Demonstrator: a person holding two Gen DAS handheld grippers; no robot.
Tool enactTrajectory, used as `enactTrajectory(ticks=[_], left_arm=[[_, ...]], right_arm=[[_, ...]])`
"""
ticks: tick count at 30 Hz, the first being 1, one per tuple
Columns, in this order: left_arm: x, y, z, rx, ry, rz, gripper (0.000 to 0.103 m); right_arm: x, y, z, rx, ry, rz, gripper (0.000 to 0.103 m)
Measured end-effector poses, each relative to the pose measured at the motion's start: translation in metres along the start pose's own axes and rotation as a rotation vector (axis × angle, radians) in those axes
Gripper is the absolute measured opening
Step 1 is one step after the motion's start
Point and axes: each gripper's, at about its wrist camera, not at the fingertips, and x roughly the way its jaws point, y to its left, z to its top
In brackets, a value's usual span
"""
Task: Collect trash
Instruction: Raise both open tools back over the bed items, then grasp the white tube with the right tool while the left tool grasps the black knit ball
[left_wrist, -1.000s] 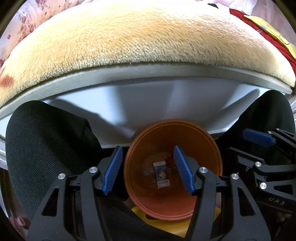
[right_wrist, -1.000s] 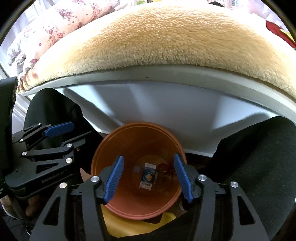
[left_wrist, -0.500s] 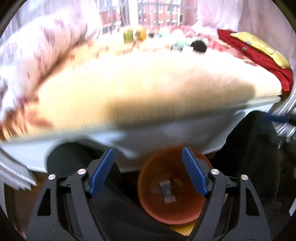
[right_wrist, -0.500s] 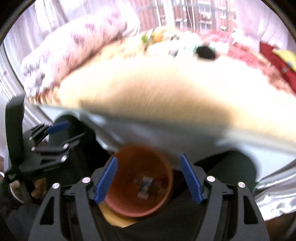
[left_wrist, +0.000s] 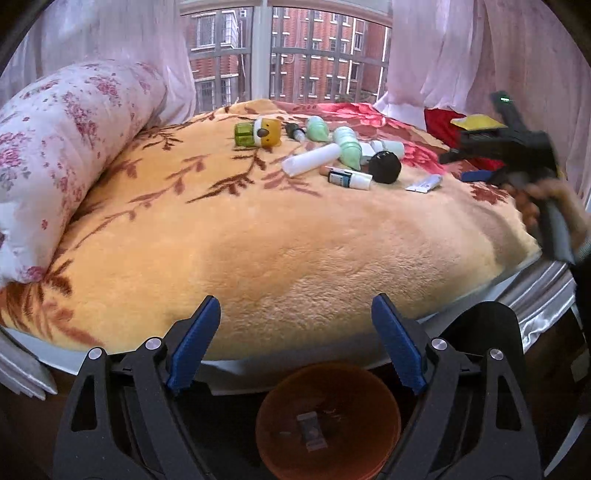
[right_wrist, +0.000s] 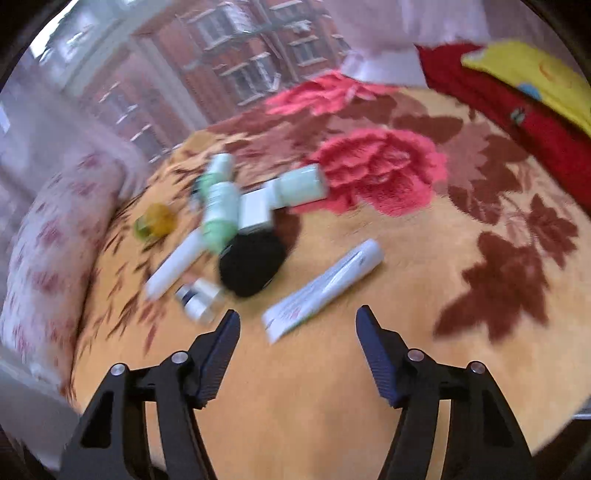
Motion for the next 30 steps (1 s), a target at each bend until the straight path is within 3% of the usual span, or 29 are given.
enactTrajectory(ticks=[3,7,11,14,22,27,30], left_arm=[[0.007,-0.003,-0.003,0.014,0.015,0.002,0.082],[0.015,-0.004,-0.001,0.016,0.03,-0.01,0.082],[0.027,-0.005,0.014,-0.004,0.045,-0.027,0.082],[0.042,-0.016,0.038,0.001,0.045,-0.036,0.082],[0.102,-0.062,0.107,0.02,0.075,-0.05,0.082],[0.147,-0.108,0.143,0.149,0.066,-0.037,0.082],[0.176,-0.127,0.157,0.169,0.087,-0.055,0.082]], right_arm=[[0.027,-0.013,0.014,0.075,0.034,-0.056,0.064],[0.057,-0.022,0.021,0.169,0.087,-0.035,0.06],[0.079,-0.002,0.026,0.109,0.087,-0.058,0.03],[0.085,0.011,0.024,0.049,0.071,-0.067,0.027],[0.039,-0.021,0.011,0.079,-0.021,0.064,0.019],[-0.002,-0.037,-0.001,0.065,-0.095,0.101,0.017],[-0.019,-0.047,-0.01,0.065,-0.137,0.107,0.017]])
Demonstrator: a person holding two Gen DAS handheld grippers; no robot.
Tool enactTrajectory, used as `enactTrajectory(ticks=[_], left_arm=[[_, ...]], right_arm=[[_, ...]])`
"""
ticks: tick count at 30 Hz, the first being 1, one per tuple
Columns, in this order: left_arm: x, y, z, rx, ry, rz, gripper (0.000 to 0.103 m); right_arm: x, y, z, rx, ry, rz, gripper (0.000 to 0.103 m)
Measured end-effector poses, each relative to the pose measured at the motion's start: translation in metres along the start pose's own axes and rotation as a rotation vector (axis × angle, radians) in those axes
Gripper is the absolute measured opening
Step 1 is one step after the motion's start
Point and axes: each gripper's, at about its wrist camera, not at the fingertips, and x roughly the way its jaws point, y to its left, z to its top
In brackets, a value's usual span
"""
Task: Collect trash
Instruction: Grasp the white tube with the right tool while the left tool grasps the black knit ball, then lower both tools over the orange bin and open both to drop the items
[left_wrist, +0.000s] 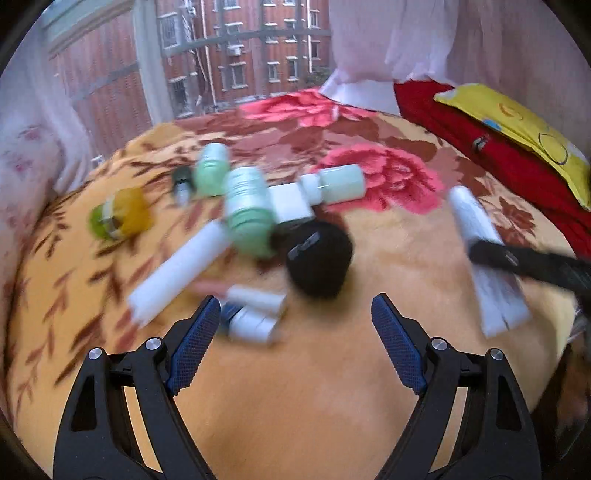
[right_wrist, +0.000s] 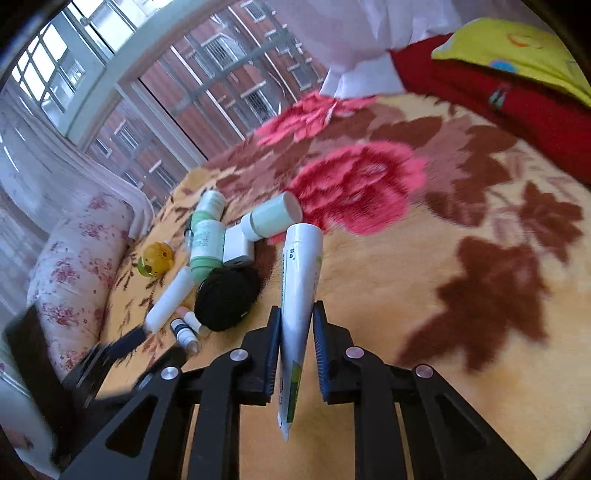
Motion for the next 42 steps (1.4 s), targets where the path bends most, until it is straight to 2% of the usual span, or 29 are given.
enactTrajectory(ticks=[8,10,12,15,19,22,27,30,33,37,40,42], left_arm=[[0.061,-0.017,0.03,-0.01,0.114,-0.034,0.082],[0.075,-0.014,0.034,-0.045,0.155,-0.047,0.073],[0.086,-0.007,0.033,-0.086,0.181,-0.018,0.056],[0.082,0.003,0.031,-0.14,0.161,-0.053,0.05],[0.068,0.006,0.028,-0.156,0.12,-0.049,0.048],[0.034,0.006,0.022,-0.146,0.047,-0.044,0.047],[-0.026,0.014,0.003,-0.144,-0.01,-0.021,0.047],[-0.074,0.025,-0.019,-0.152,-0.049,0.013,0.047],[-0.129,0.036,-0.055,-0.146,-0.094,0.053,0.047],[-0.183,0.05,-0.112,-0.171,-0.117,0.06,0.048],[-0.198,0.058,-0.154,-0.19,-0.117,0.111,0.048],[-0.197,0.063,-0.178,-0.21,-0.103,0.113,0.048]], right_arm=[[-0.025,-0.02,-0.023,-0.01,-0.049,-0.024,0.017],[-0.027,-0.02,-0.027,-0.017,-0.05,-0.015,0.017],[-0.03,-0.02,-0.03,-0.019,-0.053,-0.005,0.017],[-0.033,-0.018,-0.035,-0.025,-0.054,0.006,0.017],[-0.033,-0.011,-0.042,-0.04,-0.047,0.01,0.017],[-0.036,-0.002,-0.048,-0.052,-0.049,0.022,0.017],[-0.048,0.025,-0.057,-0.099,-0.065,0.039,0.018],[-0.059,0.049,-0.069,-0.141,-0.073,0.061,0.018],[-0.072,0.075,-0.09,-0.196,-0.075,0.082,0.018],[-0.09,0.111,-0.131,-0.281,-0.063,0.097,0.018],[-0.096,0.128,-0.169,-0.316,-0.034,0.101,0.018],[-0.096,0.135,-0.19,-0.331,0.0,0.11,0.018]])
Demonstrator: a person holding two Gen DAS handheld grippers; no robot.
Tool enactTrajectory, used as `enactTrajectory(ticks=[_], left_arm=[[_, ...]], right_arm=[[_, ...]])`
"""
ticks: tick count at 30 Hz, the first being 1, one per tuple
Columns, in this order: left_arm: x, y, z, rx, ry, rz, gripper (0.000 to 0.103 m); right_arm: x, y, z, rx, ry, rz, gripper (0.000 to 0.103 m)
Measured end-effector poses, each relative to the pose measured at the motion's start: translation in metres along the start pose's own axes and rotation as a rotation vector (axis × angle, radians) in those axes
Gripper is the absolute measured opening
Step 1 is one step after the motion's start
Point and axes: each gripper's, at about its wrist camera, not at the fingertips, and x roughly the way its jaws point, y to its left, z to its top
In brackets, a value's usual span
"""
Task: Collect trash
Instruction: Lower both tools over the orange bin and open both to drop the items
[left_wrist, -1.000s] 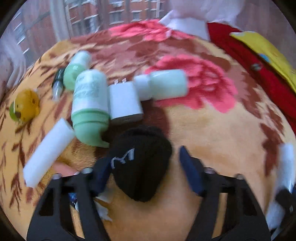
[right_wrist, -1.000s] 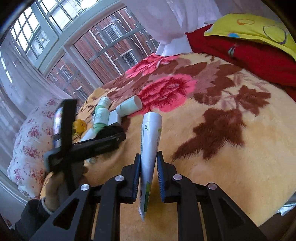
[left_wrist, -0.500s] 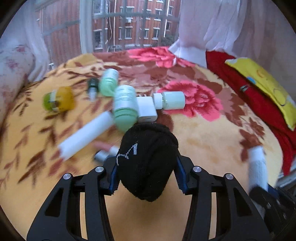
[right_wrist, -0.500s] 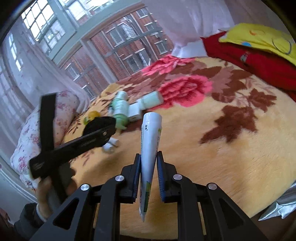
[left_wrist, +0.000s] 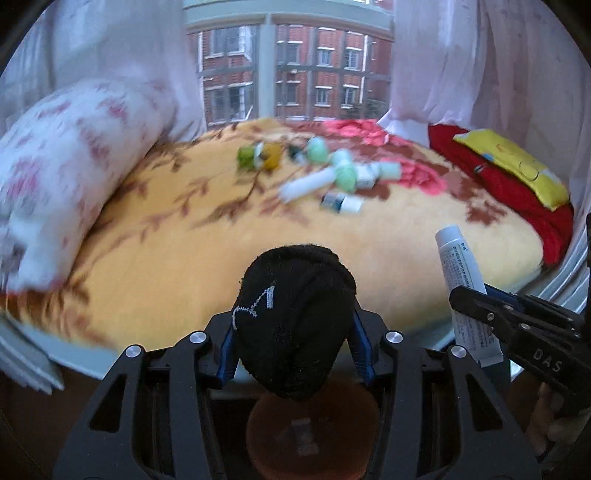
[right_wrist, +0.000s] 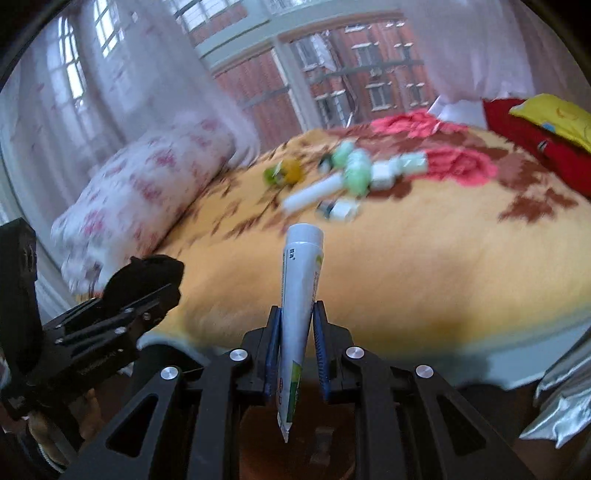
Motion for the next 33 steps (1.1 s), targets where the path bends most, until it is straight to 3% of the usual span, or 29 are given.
enactTrajectory(ticks=[9,15,22,33], left_arm=[[0.028,0.033,-0.079,-0.048,0.117,0.042,0.048],[0.069,0.028,-0.116,-0.011,0.293,0.019,0.048],[0.095,0.033,-0.125,-0.011,0.388,0.034,0.048],[0.12,0.032,-0.127,-0.007,0.448,0.05,0.049]], right_arm=[[0.032,0.028,-0.076,-0.082,0.174,-0.03,0.018],[0.065,0.021,-0.103,-0.068,0.335,-0.029,0.018],[0.092,0.009,-0.119,-0.04,0.442,-0.035,0.018],[0.114,0.005,-0.124,-0.038,0.502,-0.056,0.017]])
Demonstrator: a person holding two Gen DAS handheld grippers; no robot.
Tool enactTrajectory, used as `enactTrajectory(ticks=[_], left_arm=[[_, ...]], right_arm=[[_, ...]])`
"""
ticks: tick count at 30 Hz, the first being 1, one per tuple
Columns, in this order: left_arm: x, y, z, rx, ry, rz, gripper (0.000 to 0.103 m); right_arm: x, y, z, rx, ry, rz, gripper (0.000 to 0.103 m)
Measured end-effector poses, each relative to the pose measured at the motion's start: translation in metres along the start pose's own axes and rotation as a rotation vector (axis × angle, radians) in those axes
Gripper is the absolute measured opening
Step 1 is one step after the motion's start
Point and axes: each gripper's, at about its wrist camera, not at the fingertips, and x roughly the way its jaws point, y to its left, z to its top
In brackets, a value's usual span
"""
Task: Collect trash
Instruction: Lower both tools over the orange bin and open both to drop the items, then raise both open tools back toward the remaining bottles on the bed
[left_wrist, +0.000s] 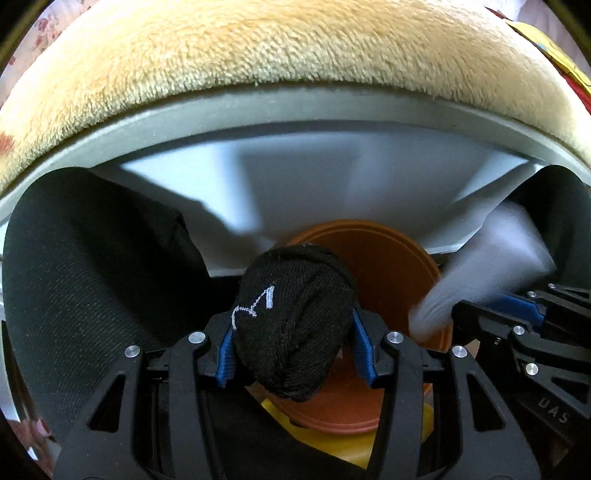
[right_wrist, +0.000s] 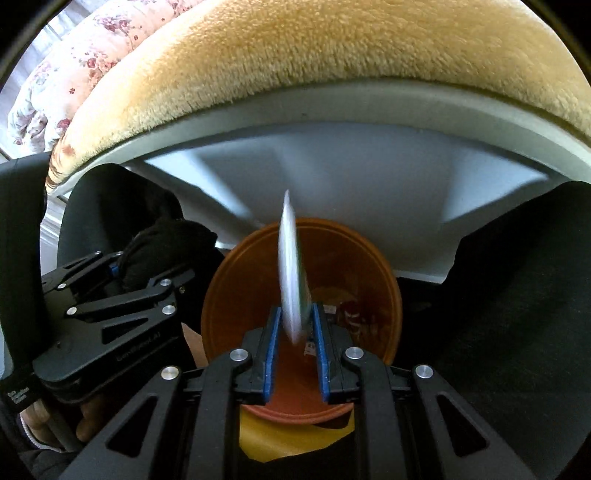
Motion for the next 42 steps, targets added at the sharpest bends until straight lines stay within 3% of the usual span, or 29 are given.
enactTrajectory(ticks=[4,6,8,17,20,22,24,27,29,34,42], left_arm=[[0.002,-0.003,-0.001,0.007,0.007,0.011,0.053],[0.004,-0.004,0.0,0.008,0.007,0.018,0.064],[0.001,-0.003,0.0,0.006,-0.009,0.023,0.069],[-0.02,0.001,-0.001,0.005,-0.036,0.011,0.069],[-0.062,0.0,0.001,0.045,-0.14,-0.007,0.069],[-0.089,0.0,0.003,0.088,-0.229,0.012,0.069],[-0.121,0.002,0.012,0.125,-0.326,0.004,0.081],[-0.143,0.012,0.034,0.09,-0.399,-0.055,0.082],[-0.148,0.017,0.049,0.058,-0.434,-0.054,0.082],[-0.142,0.03,0.073,-0.032,-0.433,-0.095,0.082],[-0.124,0.031,0.077,-0.041,-0.379,-0.094,0.082]], right_arm=[[0.001,0.001,0.001,-0.004,0.0,-0.007,0.018],[0.002,0.002,0.002,-0.003,0.0,-0.012,0.034],[0.0,0.002,0.002,-0.002,-0.01,-0.014,0.035],[-0.038,0.001,0.001,-0.016,-0.095,-0.008,0.035],[-0.08,0.005,0.009,-0.073,-0.152,0.026,0.034],[-0.116,0.003,0.028,-0.126,-0.225,0.022,0.038],[-0.14,-0.005,0.058,-0.158,-0.287,0.002,0.05],[-0.148,-0.022,0.121,-0.206,-0.348,-0.057,0.05],[-0.133,-0.03,0.167,-0.237,-0.341,-0.094,0.046],[-0.078,-0.042,0.257,-0.328,-0.245,-0.1,0.032],[-0.03,-0.043,0.295,-0.474,-0.147,-0.184,0.034]])
